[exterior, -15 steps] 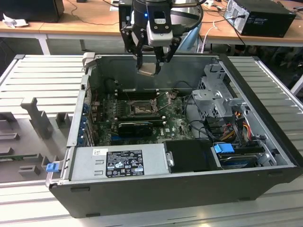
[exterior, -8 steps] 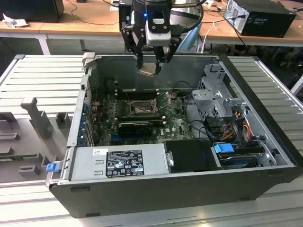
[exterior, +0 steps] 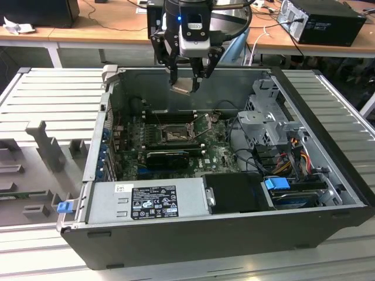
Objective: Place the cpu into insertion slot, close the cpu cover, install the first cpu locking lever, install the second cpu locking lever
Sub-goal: 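Place the cpu into insertion slot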
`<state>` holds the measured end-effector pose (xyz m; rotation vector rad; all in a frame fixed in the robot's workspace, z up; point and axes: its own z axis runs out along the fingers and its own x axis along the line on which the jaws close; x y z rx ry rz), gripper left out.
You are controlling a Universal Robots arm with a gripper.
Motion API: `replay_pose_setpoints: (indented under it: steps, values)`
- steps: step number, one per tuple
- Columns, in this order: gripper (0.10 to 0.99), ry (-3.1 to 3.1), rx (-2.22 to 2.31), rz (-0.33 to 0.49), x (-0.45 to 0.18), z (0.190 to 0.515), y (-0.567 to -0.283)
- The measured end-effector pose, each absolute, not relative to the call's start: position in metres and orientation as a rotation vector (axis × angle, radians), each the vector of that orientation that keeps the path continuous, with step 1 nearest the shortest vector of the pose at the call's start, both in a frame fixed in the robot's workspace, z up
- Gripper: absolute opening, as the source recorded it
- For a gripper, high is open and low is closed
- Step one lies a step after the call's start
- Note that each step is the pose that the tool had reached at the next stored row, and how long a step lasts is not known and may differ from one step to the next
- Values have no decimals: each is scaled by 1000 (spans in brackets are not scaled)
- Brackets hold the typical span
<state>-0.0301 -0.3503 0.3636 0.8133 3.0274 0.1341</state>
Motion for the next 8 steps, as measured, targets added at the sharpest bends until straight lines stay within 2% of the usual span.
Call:
replay_pose_setpoints:
  steps: [8]
  values:
    - [529,3015,854,134,-30,364,-350]
